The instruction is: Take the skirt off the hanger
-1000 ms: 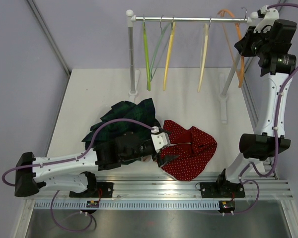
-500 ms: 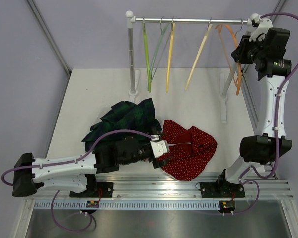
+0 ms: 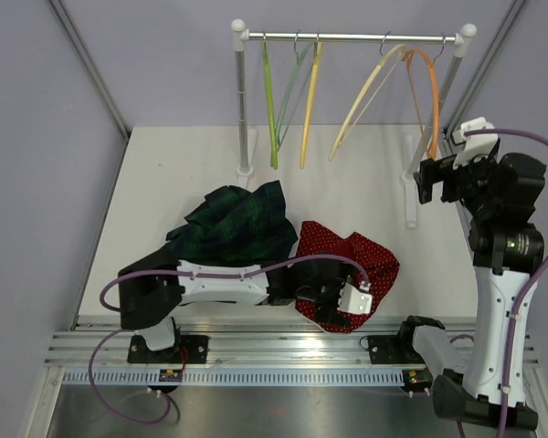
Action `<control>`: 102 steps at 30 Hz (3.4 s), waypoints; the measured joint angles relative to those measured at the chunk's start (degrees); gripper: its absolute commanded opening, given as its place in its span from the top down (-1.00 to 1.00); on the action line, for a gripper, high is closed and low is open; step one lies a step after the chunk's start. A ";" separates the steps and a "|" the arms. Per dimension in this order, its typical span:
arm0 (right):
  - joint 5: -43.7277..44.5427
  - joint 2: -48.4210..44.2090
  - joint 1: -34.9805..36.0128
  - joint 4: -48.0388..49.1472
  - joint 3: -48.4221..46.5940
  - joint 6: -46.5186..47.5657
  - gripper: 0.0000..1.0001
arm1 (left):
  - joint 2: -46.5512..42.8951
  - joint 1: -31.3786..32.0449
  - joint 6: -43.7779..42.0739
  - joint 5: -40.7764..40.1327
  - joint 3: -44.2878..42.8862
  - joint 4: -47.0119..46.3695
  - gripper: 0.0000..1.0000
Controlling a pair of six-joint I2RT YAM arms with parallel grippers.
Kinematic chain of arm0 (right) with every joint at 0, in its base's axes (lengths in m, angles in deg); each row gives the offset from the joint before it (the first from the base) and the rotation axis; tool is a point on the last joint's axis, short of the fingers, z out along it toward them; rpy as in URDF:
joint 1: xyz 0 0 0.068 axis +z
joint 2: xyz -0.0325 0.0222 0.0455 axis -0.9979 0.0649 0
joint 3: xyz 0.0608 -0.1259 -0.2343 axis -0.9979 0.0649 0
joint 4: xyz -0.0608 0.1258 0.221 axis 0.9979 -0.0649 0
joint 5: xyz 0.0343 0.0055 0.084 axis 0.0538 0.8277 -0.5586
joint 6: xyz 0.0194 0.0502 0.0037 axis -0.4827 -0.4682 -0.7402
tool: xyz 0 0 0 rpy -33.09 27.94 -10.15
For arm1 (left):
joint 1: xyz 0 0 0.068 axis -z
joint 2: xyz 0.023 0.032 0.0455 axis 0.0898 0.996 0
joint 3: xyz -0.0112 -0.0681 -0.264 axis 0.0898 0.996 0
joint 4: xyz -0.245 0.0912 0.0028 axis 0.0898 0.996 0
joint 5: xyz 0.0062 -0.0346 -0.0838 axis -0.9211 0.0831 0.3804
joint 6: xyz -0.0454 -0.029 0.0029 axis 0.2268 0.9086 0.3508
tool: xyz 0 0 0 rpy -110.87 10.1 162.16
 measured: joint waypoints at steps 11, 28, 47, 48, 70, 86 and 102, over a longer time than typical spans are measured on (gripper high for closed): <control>0.11 -11.08 -0.22 0.33 24.41 -0.98 -0.99 | 20.17 -0.74 7.93 -0.35 -10.29 1.68 0.02; 2.23 -12.79 -0.81 6.21 32.06 -6.29 -0.99 | -13.49 -1.27 15.76 -9.62 -1.27 0.87 1.00; 4.28 -11.06 -1.07 7.74 33.59 -8.92 -0.99 | -43.67 -18.69 -0.83 -40.70 -11.26 8.00 1.00; 4.31 -11.06 -1.07 7.76 33.64 -8.92 -0.99 | -43.19 -22.82 -0.70 -40.37 -10.75 7.41 1.00; 4.74 -11.76 -1.14 7.85 33.81 -8.87 -0.99 | -40.24 -48.96 37.83 -6.95 15.85 13.18 1.00; 4.63 -13.64 -1.18 7.82 33.83 -8.87 -0.99 | -32.94 -49.05 56.54 -7.23 16.65 15.85 -0.06; 3.93 -13.27 -1.29 2.54 26.56 -10.84 -0.99 | -66.45 -48.57 40.70 -13.09 7.54 25.66 -0.98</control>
